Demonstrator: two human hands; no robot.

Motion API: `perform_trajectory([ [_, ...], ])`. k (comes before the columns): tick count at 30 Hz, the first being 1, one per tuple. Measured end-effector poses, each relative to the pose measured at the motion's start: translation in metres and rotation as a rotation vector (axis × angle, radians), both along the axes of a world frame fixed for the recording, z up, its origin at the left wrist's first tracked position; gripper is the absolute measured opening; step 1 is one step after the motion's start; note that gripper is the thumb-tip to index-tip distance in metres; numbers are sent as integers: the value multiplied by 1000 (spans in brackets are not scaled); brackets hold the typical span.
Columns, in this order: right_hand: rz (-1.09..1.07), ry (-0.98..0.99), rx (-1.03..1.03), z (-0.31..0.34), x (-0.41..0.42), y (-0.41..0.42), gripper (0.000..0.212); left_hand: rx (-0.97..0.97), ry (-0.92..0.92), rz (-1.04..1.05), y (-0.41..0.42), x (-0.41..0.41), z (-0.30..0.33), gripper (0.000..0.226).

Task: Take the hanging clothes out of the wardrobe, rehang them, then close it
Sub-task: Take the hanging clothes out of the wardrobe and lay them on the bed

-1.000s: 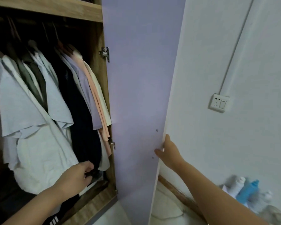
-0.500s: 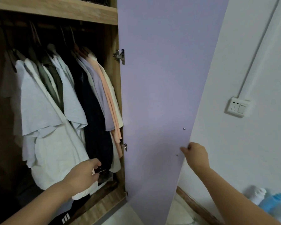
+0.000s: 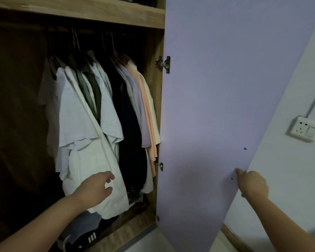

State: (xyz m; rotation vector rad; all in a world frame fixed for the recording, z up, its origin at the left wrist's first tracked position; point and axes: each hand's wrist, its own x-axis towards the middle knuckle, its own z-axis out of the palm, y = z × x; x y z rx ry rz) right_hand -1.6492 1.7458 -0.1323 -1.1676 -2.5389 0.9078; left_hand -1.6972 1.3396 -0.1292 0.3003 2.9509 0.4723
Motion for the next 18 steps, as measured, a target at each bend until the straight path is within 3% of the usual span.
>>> perform_trajectory([
  [5,164,-338,-167,-6,1,-30,32,26,22,15,-17,-9,10,36],
  [8,284,-532,3,4,3,-47,13,34,44,32,-28,-14,18,36],
  [10,416,-587,182,15,1,-62,15,44,57,39,-37,-18,22,35],
  [13,637,-488,324,28,-13,-98,37,60,67,57,-50,-22,29,36],
  [18,961,-38,173,52,-38,-179,21,149,107,94,-81,-29,47,34],
])
